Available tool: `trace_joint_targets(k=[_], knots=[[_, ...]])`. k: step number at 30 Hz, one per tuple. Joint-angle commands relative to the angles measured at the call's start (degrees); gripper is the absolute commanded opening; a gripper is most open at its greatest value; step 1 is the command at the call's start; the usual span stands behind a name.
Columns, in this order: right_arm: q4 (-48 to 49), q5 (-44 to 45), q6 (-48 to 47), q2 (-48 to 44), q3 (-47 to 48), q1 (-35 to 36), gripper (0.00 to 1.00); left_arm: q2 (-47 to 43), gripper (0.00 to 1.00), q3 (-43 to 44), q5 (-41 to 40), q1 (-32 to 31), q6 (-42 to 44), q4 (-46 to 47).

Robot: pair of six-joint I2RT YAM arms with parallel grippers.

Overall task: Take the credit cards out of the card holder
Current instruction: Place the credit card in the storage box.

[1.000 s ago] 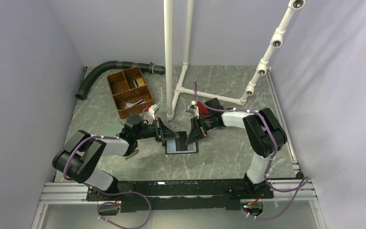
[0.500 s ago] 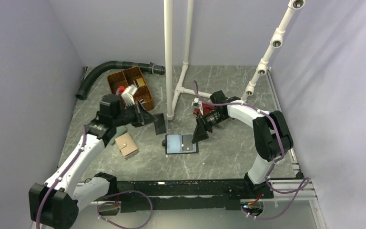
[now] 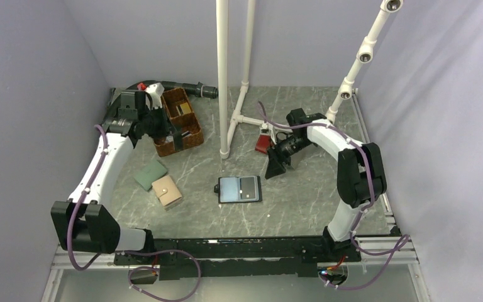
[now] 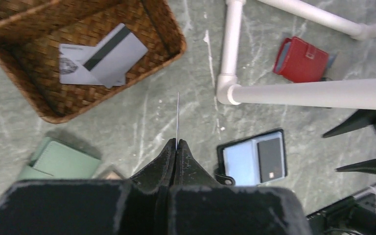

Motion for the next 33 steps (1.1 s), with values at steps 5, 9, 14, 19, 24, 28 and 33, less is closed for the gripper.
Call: trace_joint_targets(k=[5, 9, 14, 19, 24, 28, 33], knots=[[-11.65, -3.61, -21.85, -0.38, 9.65, -2.66, 0.64, 2.2, 0.0, 4.12, -5.45, 2.56, 13.49, 2.58], [-11.48, -2.89, -21.35, 0.94, 11.88, -1.66, 0.64, 2.8, 0.0, 5.66, -1.38, 4.95, 11.03, 5.08], [-8.67, -1.29, -18.39, 0.14, 12.44, -0.4, 0.64, 1.42, 0.0, 1.76, 3.77, 9.7, 4.21, 10.86], [-10.24, -0.6, -20.12, -0.26, 13.73, 0.49, 0.64, 1.46, 0.0, -0.07, 4.22, 11.82, 3.77, 13.56], [-10.99, -0.43, -20.42, -0.25, 14.31, 0.9, 0.64, 5.94, 0.0, 0.81, 2.97, 15.68, 1.9, 19.26], [-8.91, -0.64, -17.86, -0.79, 13.37, 1.39, 0.64, 13.1, 0.0, 2.34, 5.48, 18.41, -7.52, 27.78], [-5.57, -0.78, -14.06, -2.16, 11.56, 1.62, 0.64, 22.53, 0.0, 7.32, 6.96, 19.1, -13.02, 32.79]])
